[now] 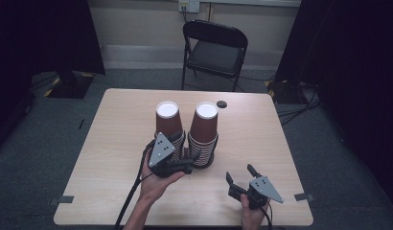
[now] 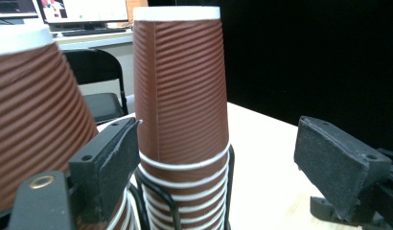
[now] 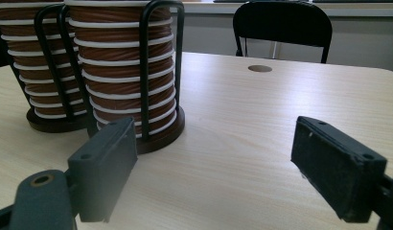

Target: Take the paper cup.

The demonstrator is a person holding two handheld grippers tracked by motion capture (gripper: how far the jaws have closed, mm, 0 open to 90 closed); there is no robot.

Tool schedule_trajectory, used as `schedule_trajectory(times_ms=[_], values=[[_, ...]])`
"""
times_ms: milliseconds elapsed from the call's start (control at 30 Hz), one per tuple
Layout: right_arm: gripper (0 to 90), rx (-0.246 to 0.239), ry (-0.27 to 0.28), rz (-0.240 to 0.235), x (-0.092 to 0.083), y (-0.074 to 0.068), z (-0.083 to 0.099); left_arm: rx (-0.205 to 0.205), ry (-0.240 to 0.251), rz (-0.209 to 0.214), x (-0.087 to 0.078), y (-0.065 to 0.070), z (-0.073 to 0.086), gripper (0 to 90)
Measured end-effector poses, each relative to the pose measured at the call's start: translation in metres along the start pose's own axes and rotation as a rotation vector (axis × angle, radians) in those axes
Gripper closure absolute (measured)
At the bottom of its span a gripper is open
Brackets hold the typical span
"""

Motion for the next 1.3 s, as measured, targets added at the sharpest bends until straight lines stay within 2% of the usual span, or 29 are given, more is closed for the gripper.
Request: schedule_trajectory(times_ms=[233,433,600,667,733,800,867,933,967,1033,1200,1300], values=[[15.2,0.001,0.001,-0.002,0.0,0.0,0.0,0.001,0.003,-0.011,0.01,-0.001,-0.016,15.5],[15.5,0.004,0.003,0.002,0.0,0.001,0.0,0.014,0.001,0.001,0.018,0.001,-0.027,15.6],[15.6,0.004,0.005,0.003,0.0,0.001,0.0,0.018,0.016,-0.017,0.026,0.002,-0.038,15.6],[15.8,0.003,0.005,0.002,0.0,0.001,0.0,0.012,0.029,-0.049,0.03,-0.001,-0.043,15.8],[15.9,0.005,0.001,-0.002,0.0,0.001,0.0,-0.007,0.03,-0.048,0.036,-0.002,-0.049,15.8],[15.9,0.003,0.003,-0.002,0.0,0.001,0.0,-0.001,0.032,-0.057,0.04,-0.002,-0.053,15.8],[15.9,0.005,0.004,-0.004,0.0,0.001,0.0,0.015,0.02,-0.051,0.043,-0.001,-0.056,15.8],[15.9,0.004,0.006,-0.004,0.0,0.001,0.0,0.029,0.011,-0.065,0.046,-0.002,-0.058,15.8],[16.0,0.004,0.005,-0.004,0.0,0.0,0.0,0.025,0.013,-0.059,0.048,-0.001,-0.059,17.1],[16.0,0.003,0.001,-0.007,0.0,0.0,0.0,0.038,0.002,-0.075,0.052,-0.002,-0.059,20.6],[16.1,0.003,0.001,-0.009,0.0,0.0,0.0,0.017,-0.009,-0.09,0.058,-0.004,-0.064,18.2],[16.1,0.001,-0.001,-0.01,0.0,0.0,0.0,0.023,-0.025,-0.093,0.063,-0.005,-0.067,17.4]])
Point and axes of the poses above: each handheld gripper's, and its own axes: x roughly forward along the jaws, z roughly out of its underside, y roughly to its right, the point moved 6 cm from there along x, roughly forward along the jaws, and after that the axes turned 8 degrees about -z, right-handed, at the moved point
